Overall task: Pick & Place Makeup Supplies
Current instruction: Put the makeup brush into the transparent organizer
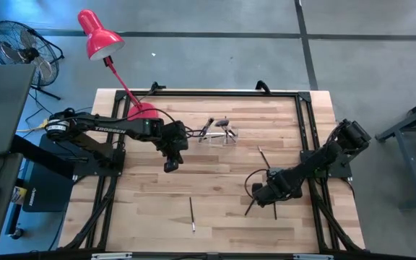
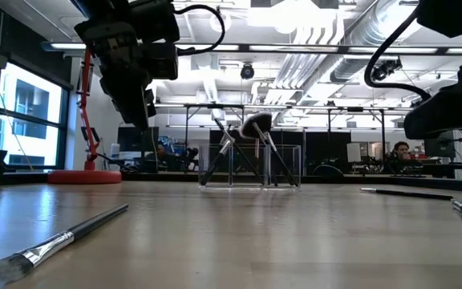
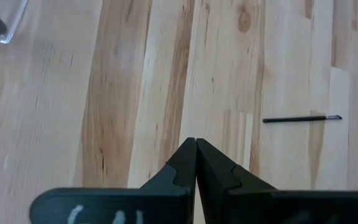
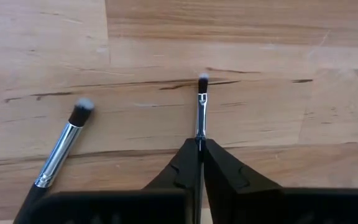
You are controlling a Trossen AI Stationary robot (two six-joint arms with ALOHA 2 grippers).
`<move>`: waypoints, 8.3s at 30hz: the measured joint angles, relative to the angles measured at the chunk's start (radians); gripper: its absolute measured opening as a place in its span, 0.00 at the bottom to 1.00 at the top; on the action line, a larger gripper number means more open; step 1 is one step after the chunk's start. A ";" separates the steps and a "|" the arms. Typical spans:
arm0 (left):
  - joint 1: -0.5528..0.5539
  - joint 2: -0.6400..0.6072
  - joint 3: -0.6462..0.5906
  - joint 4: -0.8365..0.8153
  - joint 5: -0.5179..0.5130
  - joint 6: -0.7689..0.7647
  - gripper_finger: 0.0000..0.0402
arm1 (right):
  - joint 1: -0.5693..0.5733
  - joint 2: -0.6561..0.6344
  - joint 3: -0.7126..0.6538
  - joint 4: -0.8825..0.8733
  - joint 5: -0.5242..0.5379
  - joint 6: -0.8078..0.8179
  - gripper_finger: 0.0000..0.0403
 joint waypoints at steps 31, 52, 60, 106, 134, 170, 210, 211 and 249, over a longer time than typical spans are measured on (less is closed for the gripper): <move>0.000 0.000 0.000 0.000 0.001 -0.008 0.01 | 0.001 -0.103 -0.005 0.043 0.104 -0.032 0.00; 0.000 0.000 0.000 0.005 0.000 -0.004 0.01 | 0.001 -0.105 -0.003 0.009 0.090 -0.048 0.19; 0.000 0.000 0.000 0.007 -0.001 -0.004 0.01 | 0.015 -0.165 0.023 -0.027 0.097 -0.017 0.25; 0.000 0.000 0.000 0.086 -0.001 -0.270 0.01 | 0.185 0.006 -0.022 -0.027 0.265 -0.056 0.29; 0.000 0.000 0.000 0.160 0.001 -0.491 0.01 | -0.010 0.020 -0.058 0.188 0.817 -0.770 0.00; 0.000 0.000 0.000 0.266 -0.126 -0.516 0.01 | -0.016 -0.483 -0.508 0.783 0.672 -1.062 0.29; 0.000 0.000 0.000 0.261 -0.151 -0.529 0.01 | 0.117 -0.252 -0.324 0.589 0.838 -1.079 0.23; 0.000 0.000 0.000 0.261 -0.151 -0.528 0.01 | 0.117 -0.252 -0.330 0.589 0.826 -1.075 0.25; 0.000 0.000 0.000 0.262 -0.178 -0.532 0.01 | 0.066 -0.057 -0.383 0.748 0.809 -1.201 0.05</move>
